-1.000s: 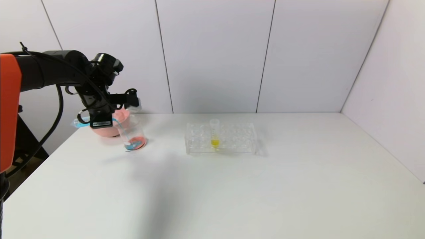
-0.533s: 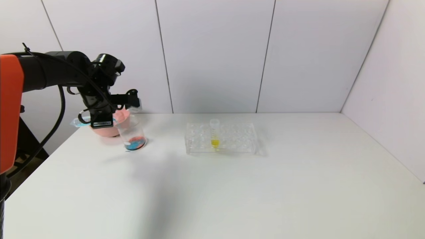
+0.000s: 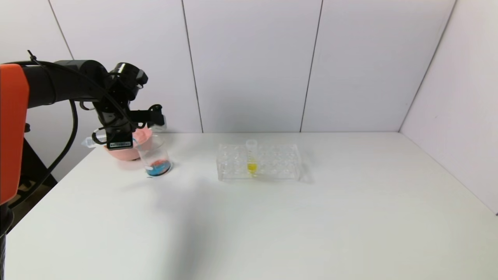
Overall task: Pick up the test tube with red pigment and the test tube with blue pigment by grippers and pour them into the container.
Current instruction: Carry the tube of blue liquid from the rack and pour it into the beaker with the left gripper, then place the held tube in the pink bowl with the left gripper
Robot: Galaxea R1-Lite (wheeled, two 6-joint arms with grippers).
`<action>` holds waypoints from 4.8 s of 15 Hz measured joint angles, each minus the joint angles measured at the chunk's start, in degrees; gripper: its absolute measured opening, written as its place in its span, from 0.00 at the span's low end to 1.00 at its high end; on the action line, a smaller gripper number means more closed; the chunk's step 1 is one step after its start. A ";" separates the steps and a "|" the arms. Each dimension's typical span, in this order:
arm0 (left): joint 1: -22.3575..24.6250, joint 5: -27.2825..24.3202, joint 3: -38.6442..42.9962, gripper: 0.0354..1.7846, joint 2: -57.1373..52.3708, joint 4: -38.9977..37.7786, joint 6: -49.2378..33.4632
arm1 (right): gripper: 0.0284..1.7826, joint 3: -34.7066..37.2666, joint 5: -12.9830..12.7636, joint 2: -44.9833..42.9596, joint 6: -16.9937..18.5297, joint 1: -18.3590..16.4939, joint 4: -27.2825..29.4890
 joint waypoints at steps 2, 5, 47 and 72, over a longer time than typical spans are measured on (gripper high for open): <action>-0.13 0.44 0.00 0.24 0.13 -0.12 0.00 | 1.00 0.00 0.00 0.00 -0.02 -0.02 0.00; -0.35 0.99 0.00 0.24 0.29 -0.39 0.00 | 1.00 0.00 0.00 0.00 -0.02 -0.02 0.02; -2.34 -6.46 0.11 0.24 -2.21 -3.34 -12.20 | 1.00 0.00 0.00 0.00 -0.02 -0.05 0.00; 7.35 -32.39 2.60 0.24 -9.52 -21.39 -63.32 | 1.00 0.00 0.00 0.00 -0.02 -0.02 0.00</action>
